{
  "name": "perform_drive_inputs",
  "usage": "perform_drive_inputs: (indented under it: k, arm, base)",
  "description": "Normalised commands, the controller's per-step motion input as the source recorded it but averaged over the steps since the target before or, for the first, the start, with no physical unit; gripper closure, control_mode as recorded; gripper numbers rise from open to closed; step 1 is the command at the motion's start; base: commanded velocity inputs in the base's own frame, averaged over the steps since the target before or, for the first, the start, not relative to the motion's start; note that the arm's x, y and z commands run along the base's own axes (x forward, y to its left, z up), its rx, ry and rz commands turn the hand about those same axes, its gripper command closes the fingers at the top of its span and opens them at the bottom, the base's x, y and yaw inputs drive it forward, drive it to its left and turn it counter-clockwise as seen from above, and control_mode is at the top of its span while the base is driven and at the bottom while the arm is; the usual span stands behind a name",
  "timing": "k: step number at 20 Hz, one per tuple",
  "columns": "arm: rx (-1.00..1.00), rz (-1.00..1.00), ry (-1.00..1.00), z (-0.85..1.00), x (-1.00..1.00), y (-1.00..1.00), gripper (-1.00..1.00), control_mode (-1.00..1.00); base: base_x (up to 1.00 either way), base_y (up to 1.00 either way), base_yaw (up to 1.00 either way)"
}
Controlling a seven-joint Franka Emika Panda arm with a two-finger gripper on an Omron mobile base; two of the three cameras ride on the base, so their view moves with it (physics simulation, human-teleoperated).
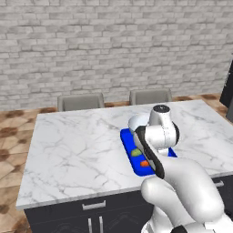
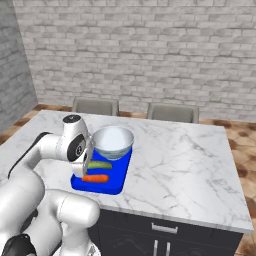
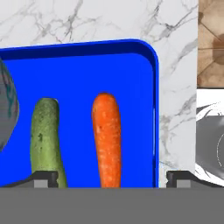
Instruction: Place the two vegetables and bowl onto the tray for setting up a vegetable dip station.
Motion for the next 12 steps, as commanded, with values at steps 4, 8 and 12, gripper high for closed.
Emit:
perform_drive_inputs:
  k: [4,8,12]
  arm:
    - [0.0,0.04,0.13,0.81,-0.23,0.33,-1.0,-1.0]
    - [0.01,0.0,0.04,0.34,-0.23,0.54,-1.0,-1.0]
    - [0.0,0.24,0.12,0.03,-0.12,0.48,-1.0,-1.0]
  base:
    - [0.0,0.0,0.0]
    - [0.0,0.0,0.0]
    - [0.0,0.0,0.0]
